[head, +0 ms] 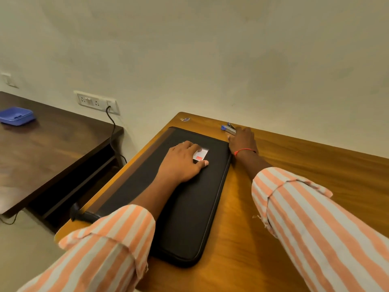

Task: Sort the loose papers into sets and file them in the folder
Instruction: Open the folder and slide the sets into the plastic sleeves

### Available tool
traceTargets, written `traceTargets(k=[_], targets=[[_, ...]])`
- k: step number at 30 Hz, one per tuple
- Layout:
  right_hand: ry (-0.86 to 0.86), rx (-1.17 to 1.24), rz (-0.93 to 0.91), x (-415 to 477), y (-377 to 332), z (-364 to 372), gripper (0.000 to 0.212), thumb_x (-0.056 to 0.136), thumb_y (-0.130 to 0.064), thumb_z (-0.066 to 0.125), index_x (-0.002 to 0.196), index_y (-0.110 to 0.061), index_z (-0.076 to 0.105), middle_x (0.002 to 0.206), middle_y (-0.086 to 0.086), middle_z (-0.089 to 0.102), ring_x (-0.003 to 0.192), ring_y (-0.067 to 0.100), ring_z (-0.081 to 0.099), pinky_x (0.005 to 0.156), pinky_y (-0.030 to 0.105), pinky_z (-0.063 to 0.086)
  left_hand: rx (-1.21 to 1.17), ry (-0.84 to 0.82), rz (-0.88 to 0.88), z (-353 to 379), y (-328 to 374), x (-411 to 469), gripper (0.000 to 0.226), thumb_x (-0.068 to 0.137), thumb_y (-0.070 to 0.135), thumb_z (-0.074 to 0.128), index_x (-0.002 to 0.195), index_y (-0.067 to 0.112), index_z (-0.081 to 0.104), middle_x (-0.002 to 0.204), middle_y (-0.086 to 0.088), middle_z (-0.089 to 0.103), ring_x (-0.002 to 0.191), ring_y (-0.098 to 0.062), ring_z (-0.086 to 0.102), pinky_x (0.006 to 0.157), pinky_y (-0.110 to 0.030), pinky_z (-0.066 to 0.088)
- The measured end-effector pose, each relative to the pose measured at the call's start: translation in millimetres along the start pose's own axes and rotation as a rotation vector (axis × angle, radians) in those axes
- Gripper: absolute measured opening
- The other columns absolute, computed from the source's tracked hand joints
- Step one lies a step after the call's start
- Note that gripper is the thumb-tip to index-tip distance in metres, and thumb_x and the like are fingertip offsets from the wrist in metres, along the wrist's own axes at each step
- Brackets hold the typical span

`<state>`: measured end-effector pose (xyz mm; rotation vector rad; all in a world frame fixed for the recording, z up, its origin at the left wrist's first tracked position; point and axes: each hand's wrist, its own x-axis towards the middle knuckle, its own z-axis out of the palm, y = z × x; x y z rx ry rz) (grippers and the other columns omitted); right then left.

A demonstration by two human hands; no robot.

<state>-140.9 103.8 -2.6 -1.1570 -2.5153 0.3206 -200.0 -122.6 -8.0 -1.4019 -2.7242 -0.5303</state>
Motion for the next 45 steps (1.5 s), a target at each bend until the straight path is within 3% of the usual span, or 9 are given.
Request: traceTargets(k=[5, 9, 17, 33, 39, 45], targets=[[-0.015, 0.032, 0.014, 44.4, 7.0, 14.4, 0.038, 0.098, -0.019, 0.061, 0.134, -0.007, 0.058, 0.126, 0.018, 0.062, 0.114, 0.035, 0.059, 0.097, 0.039, 0.050, -0.016, 0.012, 0.008, 1.0, -9.7, 14.6, 0.063, 0.092, 0.068, 0.046, 0.142, 0.030, 0.050, 0.140, 0.004, 0.052, 0.128, -0.019, 0.048, 0.113, -0.040, 0.037], [-0.042, 0.205, -0.001, 61.3, 4.6, 25.1, 0.030, 0.096, -0.010, 0.064, 0.126, -0.010, 0.069, 0.123, 0.014, 0.068, 0.111, 0.032, 0.062, 0.101, 0.034, 0.047, -0.019, 0.020, 0.005, 2.8, -13.3, 22.6, 0.064, 0.093, 0.067, 0.048, 0.144, 0.029, 0.048, 0.143, 0.004, 0.051, 0.129, -0.019, 0.048, 0.112, -0.039, 0.037], [-0.179, 0.279, -0.130, 87.3, -30.9, 29.2, 0.027, 0.091, -0.011, 0.071, 0.118, -0.009, 0.073, 0.123, 0.013, 0.069, 0.115, 0.028, 0.061, 0.102, 0.030, 0.044, -0.036, 0.028, -0.035, 3.0, -13.9, 27.0, 0.064, 0.093, 0.068, 0.049, 0.144, 0.030, 0.049, 0.145, 0.005, 0.050, 0.131, -0.018, 0.047, 0.110, -0.037, 0.036], [-0.157, 0.309, -0.140, 101.1, -59.5, 53.5, 0.027, 0.096, -0.013, 0.064, 0.122, -0.015, 0.072, 0.128, 0.011, 0.068, 0.118, 0.030, 0.060, 0.108, 0.034, 0.044, -0.028, 0.035, -0.030, 9.3, -19.2, 31.5, 0.066, 0.092, 0.070, 0.047, 0.145, 0.030, 0.048, 0.146, 0.006, 0.050, 0.133, -0.017, 0.046, 0.113, -0.038, 0.036], [-0.091, 0.312, -0.152, 56.2, -38.7, 13.0, 0.038, 0.097, -0.015, 0.055, 0.134, -0.022, 0.064, 0.141, 0.006, 0.059, 0.130, 0.029, 0.053, 0.112, 0.036, 0.039, -0.025, 0.050, -0.065, 0.3, -15.1, 21.7, 0.065, 0.092, 0.068, 0.050, 0.144, 0.028, 0.051, 0.147, 0.005, 0.051, 0.133, -0.019, 0.048, 0.112, -0.037, 0.038], [-0.025, 0.015, -0.239, -60.9, 25.6, -59.2, 0.037, 0.102, -0.028, 0.049, 0.136, -0.019, 0.060, 0.134, 0.012, 0.063, 0.122, 0.034, 0.058, 0.103, 0.044, 0.049, 0.187, 0.091, -0.007, -20.0, 17.1, -0.6, 0.053, 0.097, 0.061, 0.046, 0.131, 0.023, 0.061, 0.133, -0.001, 0.063, 0.124, -0.021, 0.055, 0.112, -0.037, 0.039]])
